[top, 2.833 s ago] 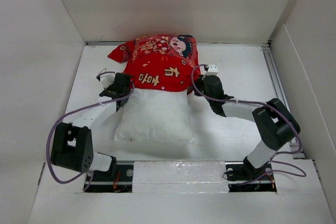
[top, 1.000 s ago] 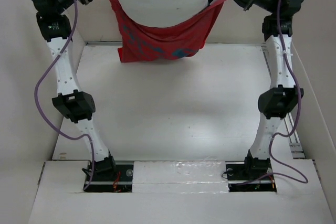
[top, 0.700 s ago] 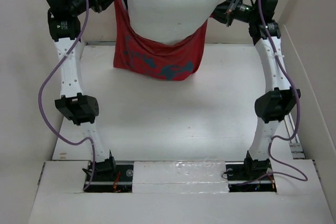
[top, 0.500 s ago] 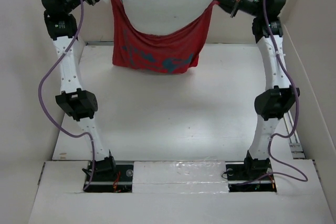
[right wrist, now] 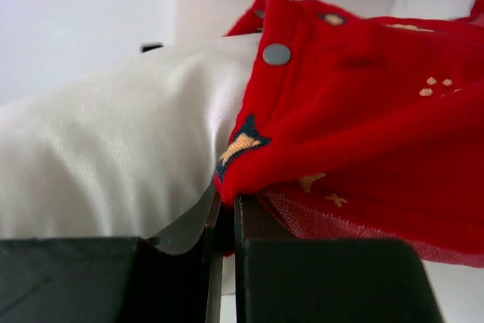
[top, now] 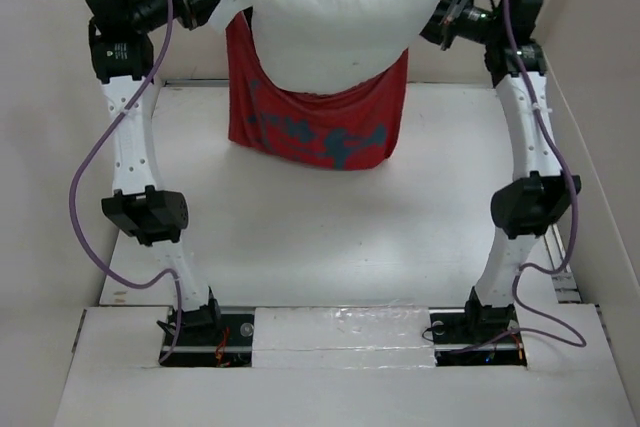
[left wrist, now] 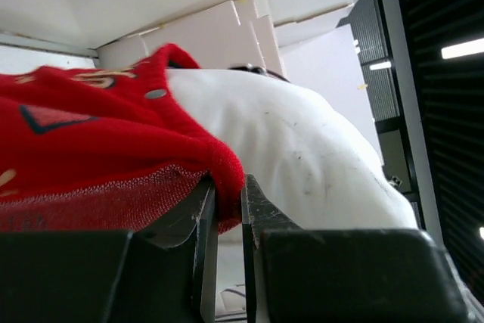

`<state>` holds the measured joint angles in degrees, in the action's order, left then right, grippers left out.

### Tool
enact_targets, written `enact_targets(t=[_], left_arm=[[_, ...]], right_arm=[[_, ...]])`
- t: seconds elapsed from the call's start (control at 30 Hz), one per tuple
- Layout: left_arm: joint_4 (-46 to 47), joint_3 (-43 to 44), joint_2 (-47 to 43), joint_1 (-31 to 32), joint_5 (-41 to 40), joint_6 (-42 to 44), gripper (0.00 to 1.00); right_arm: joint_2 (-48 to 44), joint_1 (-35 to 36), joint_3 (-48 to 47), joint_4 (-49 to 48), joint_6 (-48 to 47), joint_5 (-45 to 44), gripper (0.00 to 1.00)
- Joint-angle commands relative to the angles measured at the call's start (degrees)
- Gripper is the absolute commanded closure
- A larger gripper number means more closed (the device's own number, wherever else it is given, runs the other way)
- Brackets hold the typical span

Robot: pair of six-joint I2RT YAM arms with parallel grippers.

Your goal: Put the pillow into the pillowcase

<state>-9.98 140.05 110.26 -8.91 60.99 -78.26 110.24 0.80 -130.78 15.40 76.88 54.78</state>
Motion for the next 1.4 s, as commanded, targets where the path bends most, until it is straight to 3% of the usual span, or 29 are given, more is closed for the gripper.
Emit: enact_targets(t=[0.0, 0.03, 0.07, 0.1, 0.13, 0.2, 0.27, 0.3, 0.33, 0.37, 0.4, 0.43, 0.47, 0.5, 0.63, 0.73, 0.77, 0.8, 0.83, 0.9, 0.93, 0.97, 1.07, 1.1, 1.13, 1.17, 1.23, 1.3, 1.37], left_arm=[[6.5, 3.0, 0.8, -0.1, 0.2, 0.6, 1.00], [13.4, 3.0, 0.8, -0.1, 0.8, -5.5, 1.00], [21.7, 3.0, 2.7, -0.1, 0.8, -13.2, 1.00], [35.9, 4.6, 4.6, -0.6, 0.8, -21.7, 1.00], [39.0, 11.5, 7.1, -1.1, -0.5, -34.1, 1.00], [37.1, 15.3, 11.3, -3.6, -3.8, -37.3, 1.00], [30.8, 8.4, 9.0, -5.1, -5.1, -29.8, 1.00], [27.1, 4.4, 5.4, -5.1, -6.3, -24.9, 1.00], [16.8, 1.7, 4.8, -5.1, -8.4, -19.4, 1.00], [9.8, 1.8, 5.3, -5.1, -9.3, -13.5, 1.00], [2.7, 3.5, 6.4, -3.8, -10.4, -1.4, 1.00], [-10.0, 5.0, 9.8, -1.4, -12.6, 3.9, 1.00], [-14.3, 5.6, 11.0, 0.1, -13.3, 8.4, 1.00], [-18.9, 4.4, 11.9, 3.0, -14.7, 15.1, 1.00], [-20.0, 0.4, 10.9, 6.7, -16.5, 21.7, 1.00], [-14.7, 6.3, 12.3, 6.7, -9.9, 15.9, 1.00], [-10.8, 8.4, 13.8, 5.3, -6.5, 11.4, 1.00], [1.7, 10.1, 13.8, 4.7, -1.2, 6.1, 1.00], [10.3, 10.7, 13.8, 4.0, 0.3, -6.5, 1.00], [24.4, 8.2, 10.4, 0.9, 1.1, -18.2, 1.00], [34.8, 7.5, 9.5, -0.4, 0.5, -23.0, 1.00], [35.5, 8.9, 9.5, -1.6, 0.4, -27.9, 1.00], [37.8, 8.4, 7.4, -5.9, -2.0, -32.7, 1.00], [38.8, 7.4, 6.6, -7.3, -3.1, -36.0, 1.00], [40.1, 7.4, 6.1, -7.8, -4.4, -37.3, 1.00], [37.4, 8.9, 6.1, -7.8, -6.7, -38.0, 1.00], [35.7, 11.0, 6.1, -8.6, -9.0, -40.7, 1.00], [36.3, 11.0, 6.1, -8.6, -9.7, -42.8, 1.00], [38.2, 11.0, 5.4, -8.6, -9.7, -43.3, 1.00]], right_arm=[[3.8, 4.1, -1.9, -1.0, -7.0, 8.4, 1.00], [3.8, 4.1, -1.9, -10.6, -0.4, 11.2, 1.00], [3.8, 4.8, -1.1, -25.8, 24.1, 12.8, 1.00], [5.2, 4.8, -1.1, -55.0, 37.5, 12.8, 1.00], [7.5, 2.5, -4.5, -61.8, 47.2, 7.6, 1.00], [15.2, -1.8, -20.0, -65.0, 61.7, -0.2, 1.00], [16.2, -4.0, -18.1, -57.7, 59.3, -1.3, 1.00], [11.5, -4.7, -15.1, -51.3, 46.4, -1.3, 1.00], [8.4, -4.8, -12.4, -27.4, 34.8, -1.3, 1.00], [5.9, -5.4, -10.8, -16.0, 24.6, -6.0, 1.00], [3.2, -5.4, -8.3, -7.2, 15.8, -8.8, 1.00], [3.1, -5.4, -6.9, -0.6, 4.3, -10.6, 1.00], [3.1, -3.5, -5.1, 6.7, 0.4, -11.4, 1.00], [4.5, -2.5, -2.1, 8.8, -5.5, -10.3, 1.00], [6.7, 1.8, -2.4, 14.9, -15.7, -6.6, 1.00], [8.1, 1.1, -5.6, 10.4, -11.9, 0.5, 1.00], [8.1, 1.0, -3.6, 1.0, 6.9, 6.0, 1.00], [8.1, 0.4, 0.0, -36.6, 22.5, 10.4, 1.00], [8.1, -0.5, 2.8, -53.8, 37.6, 10.5, 1.00], [15.1, -2.3, -9.9, -63.4, 56.4, 9.1, 1.00], [17.4, -4.6, -16.3, -61.6, 58.3, 7.4, 1.00], [18.6, -5.5, -21.9, -59.9, 59.1, 6.0, 1.00], [11.7, -9.1, -12.0, -45.9, 50.0, 1.1, 1.00], [5.9, -10.1, -4.6, -37.5, 43.9, -1.0, 1.00], [4.2, -11.1, -4.6, -26.9, 28.7, -3.8, 1.00], [4.2, -11.9, -6.9, -4.0, 21.1, -10.1, 1.00], [7.3, -11.9, -19.9, 9.2, 7.3, -12.3, 1.00], [9.0, -10.0, -22.4, 10.6, 6.0, -4.8, 1.00], [8.2, -8.3, -16.8, -2.8, 15.1, 4.4, 1.00]])
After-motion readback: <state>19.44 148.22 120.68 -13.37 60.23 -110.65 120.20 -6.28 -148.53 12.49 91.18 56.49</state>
